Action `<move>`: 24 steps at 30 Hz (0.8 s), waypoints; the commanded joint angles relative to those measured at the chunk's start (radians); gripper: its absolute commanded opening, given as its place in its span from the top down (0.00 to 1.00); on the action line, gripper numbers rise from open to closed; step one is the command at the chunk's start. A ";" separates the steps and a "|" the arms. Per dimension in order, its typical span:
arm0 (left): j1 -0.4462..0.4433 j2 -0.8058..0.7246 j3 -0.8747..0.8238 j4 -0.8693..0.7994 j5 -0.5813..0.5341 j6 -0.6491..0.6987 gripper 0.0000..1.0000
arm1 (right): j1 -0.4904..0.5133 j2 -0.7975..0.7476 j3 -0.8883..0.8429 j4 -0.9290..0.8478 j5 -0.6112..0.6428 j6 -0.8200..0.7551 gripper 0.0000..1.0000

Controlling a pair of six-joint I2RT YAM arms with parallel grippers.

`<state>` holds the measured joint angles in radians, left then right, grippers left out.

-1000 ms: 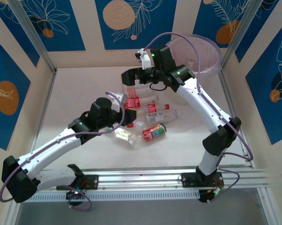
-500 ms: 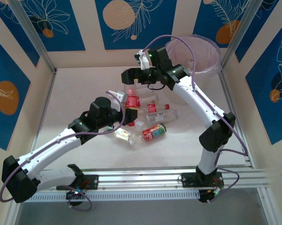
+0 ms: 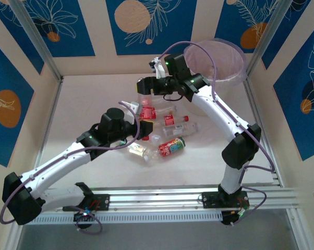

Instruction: Put the plastic bottles in the bin

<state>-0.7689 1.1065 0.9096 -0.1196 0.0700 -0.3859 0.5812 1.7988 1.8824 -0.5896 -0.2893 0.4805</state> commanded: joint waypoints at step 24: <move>0.105 -0.188 -0.261 -0.229 -0.078 -0.561 0.00 | -0.176 -0.107 0.308 0.162 0.360 -0.307 0.65</move>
<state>-0.7006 0.9081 0.6834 -0.3317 -0.0082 -0.8066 0.4503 1.7466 2.1544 -0.5446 -0.0006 0.2237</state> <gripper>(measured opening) 0.998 0.582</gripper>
